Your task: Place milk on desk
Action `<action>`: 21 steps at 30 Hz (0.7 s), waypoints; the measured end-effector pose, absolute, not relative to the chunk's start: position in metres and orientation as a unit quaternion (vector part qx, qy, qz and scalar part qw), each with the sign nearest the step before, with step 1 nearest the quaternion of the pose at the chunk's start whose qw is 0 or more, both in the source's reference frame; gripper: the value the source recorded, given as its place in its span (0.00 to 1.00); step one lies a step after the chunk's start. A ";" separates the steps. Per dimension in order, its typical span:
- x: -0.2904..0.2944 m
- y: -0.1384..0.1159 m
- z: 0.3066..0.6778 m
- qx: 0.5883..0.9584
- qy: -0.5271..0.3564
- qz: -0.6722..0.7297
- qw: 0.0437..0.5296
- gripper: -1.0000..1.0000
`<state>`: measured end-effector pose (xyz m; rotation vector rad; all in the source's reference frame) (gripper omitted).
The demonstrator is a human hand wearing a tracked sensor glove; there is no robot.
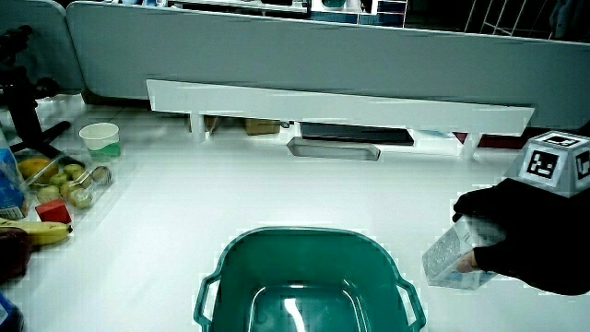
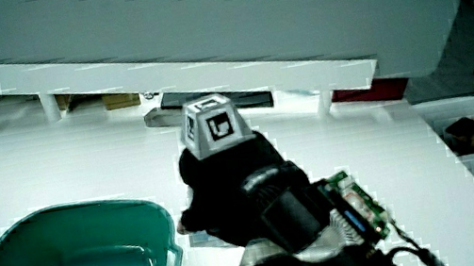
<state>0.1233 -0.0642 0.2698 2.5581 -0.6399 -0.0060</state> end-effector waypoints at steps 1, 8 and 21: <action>0.126 -0.065 0.273 0.938 -0.234 0.000 0.256 0.50; 0.138 -0.071 0.290 0.939 -0.214 -0.004 0.269 0.50; 0.157 -0.083 0.338 0.927 -0.180 -0.006 0.330 0.50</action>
